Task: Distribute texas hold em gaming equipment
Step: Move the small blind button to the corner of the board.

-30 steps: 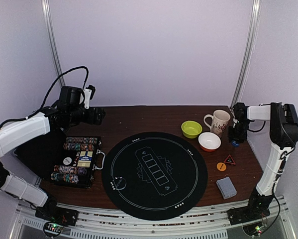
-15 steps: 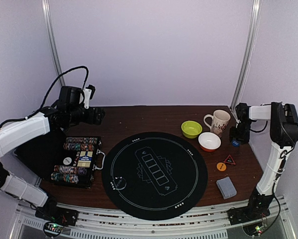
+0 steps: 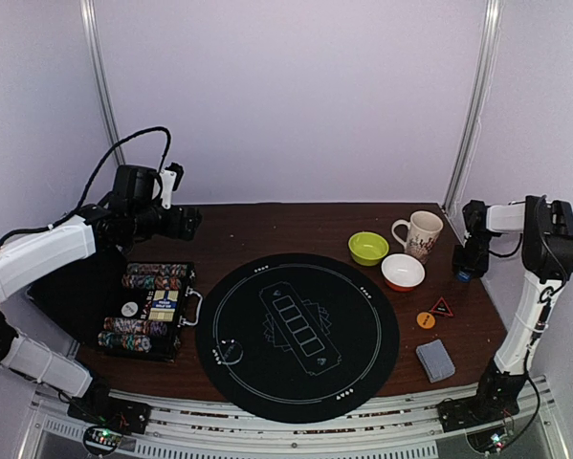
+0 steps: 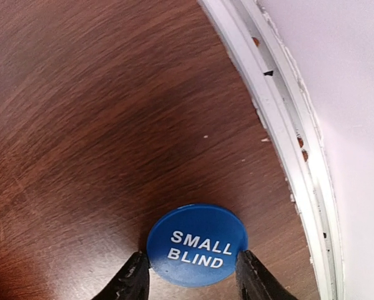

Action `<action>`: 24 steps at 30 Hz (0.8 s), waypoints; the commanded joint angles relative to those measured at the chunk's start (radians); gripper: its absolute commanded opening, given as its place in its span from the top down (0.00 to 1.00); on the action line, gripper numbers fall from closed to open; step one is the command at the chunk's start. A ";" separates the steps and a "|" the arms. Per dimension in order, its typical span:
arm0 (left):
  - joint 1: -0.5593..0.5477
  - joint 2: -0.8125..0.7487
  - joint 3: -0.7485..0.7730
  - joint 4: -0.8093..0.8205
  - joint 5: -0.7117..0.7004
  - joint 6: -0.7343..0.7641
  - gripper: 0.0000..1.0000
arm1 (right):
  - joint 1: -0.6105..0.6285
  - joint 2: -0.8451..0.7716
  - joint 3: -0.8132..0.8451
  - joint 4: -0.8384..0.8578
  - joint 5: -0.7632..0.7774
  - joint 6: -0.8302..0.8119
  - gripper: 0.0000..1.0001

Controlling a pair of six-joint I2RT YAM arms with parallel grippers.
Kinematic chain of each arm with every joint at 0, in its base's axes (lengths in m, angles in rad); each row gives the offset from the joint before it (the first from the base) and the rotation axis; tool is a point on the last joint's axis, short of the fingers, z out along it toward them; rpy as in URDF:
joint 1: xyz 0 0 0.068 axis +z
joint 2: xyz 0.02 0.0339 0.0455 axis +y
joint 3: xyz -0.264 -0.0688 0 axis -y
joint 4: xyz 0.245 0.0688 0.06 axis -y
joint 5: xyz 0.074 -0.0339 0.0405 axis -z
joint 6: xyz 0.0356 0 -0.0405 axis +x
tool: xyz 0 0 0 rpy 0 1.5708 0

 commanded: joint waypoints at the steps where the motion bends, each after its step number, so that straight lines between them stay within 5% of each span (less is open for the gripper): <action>1: -0.001 -0.010 0.005 0.021 -0.012 0.014 0.02 | -0.029 0.004 -0.034 -0.033 0.055 -0.019 0.50; 24: 0.000 -0.013 -0.001 0.020 -0.021 0.028 0.02 | -0.131 -0.068 -0.114 -0.015 0.045 -0.043 0.50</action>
